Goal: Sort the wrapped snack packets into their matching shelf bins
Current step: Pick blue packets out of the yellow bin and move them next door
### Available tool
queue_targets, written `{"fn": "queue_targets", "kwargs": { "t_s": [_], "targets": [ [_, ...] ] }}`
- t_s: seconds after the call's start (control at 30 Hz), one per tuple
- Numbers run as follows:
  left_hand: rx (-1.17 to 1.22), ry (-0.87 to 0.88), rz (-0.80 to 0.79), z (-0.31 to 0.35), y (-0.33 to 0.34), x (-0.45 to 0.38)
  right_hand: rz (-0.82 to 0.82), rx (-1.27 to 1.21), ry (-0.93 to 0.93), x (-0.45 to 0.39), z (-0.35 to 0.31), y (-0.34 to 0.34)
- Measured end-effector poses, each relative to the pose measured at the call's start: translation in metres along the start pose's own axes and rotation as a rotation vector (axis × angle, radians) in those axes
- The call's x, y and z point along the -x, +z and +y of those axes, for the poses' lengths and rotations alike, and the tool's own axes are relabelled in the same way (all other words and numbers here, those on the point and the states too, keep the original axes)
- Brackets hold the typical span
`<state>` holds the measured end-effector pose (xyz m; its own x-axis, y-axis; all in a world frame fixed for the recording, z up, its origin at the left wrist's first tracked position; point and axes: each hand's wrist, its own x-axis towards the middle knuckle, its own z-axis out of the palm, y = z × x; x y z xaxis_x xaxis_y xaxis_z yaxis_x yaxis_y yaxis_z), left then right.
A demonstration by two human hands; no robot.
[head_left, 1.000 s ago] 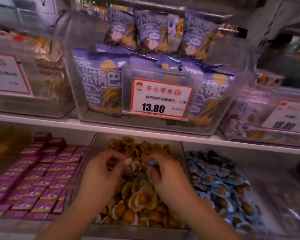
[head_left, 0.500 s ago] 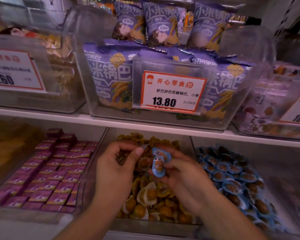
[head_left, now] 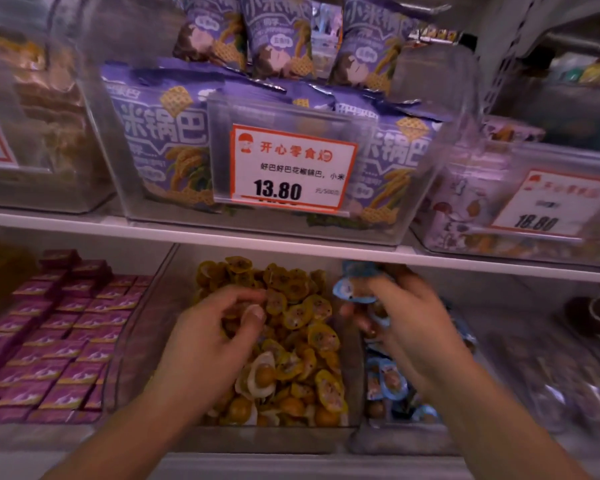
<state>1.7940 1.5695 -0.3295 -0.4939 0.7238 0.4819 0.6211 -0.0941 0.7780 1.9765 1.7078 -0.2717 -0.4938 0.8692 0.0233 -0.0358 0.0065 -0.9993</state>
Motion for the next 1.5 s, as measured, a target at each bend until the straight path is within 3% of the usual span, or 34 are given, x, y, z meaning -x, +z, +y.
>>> {"fn": "queue_targets", "kwargs": {
  "t_s": [0.07, 0.13, 0.2, 0.3, 0.4, 0.5, 0.6, 0.73, 0.8, 0.93, 1.07, 1.17, 1.27, 1.5],
  "targets": [
    [-0.221, -0.006, -0.218, -0.011, 0.0, -0.001, 0.094, 0.408, -0.061, -0.008, 0.002, -0.031],
    [-0.389, -0.027, -0.519, -0.018, 0.0, 0.002, 0.014, 0.801, -0.075, -0.012, 0.011, -0.053],
    [-0.465, -0.061, -0.713, -0.018, -0.003, 0.003, 0.01, 0.999, -0.106, -0.013, 0.021, -0.058],
    [-0.582, 0.03, -0.736, -0.011, -0.011, 0.0, 0.125, 0.982, -0.37, -0.006, 0.025, -0.04],
    [-0.786, 0.054, -0.629, -0.005, -0.034, -0.002, -0.069, 0.915, -0.615, 0.009, 0.016, -0.002],
    [-1.02, 0.065, -0.6, -0.001, -0.045, 0.004, -0.364, 1.013, -0.587, 0.008, 0.022, 0.033],
    [-1.212, 0.032, -0.707, 0.001, -0.038, 0.014, -0.558, 1.238, -0.443, -0.012, 0.041, 0.073],
    [-0.921, -0.003, -0.713, -0.005, -0.037, 0.027, -0.682, 1.521, -0.266, -0.038, 0.065, 0.105],
    [-0.806, -0.025, -0.738, -0.008, -0.035, 0.041, -0.634, 1.54, -0.266, -0.044, 0.07, 0.108],
    [-0.795, -0.055, -0.68, -0.01, -0.03, 0.054, -0.459, 1.505, -0.333, -0.05, 0.058, 0.102],
    [-0.705, -0.076, -0.694, -0.007, -0.03, 0.052, -0.268, 1.374, -0.512, -0.059, 0.045, 0.12],
    [-0.681, -0.066, -0.738, -0.005, -0.032, 0.053, -0.416, 1.339, -0.541, -0.06, 0.052, 0.154],
    [-0.668, -0.066, -0.752, -0.004, -0.033, 0.051, -0.673, 1.383, -0.41, -0.06, 0.071, 0.179],
    [-0.654, -0.064, -0.761, -0.006, -0.034, 0.051, -0.833, 1.538, -0.213, -0.071, 0.063, 0.164]
  ]
}}
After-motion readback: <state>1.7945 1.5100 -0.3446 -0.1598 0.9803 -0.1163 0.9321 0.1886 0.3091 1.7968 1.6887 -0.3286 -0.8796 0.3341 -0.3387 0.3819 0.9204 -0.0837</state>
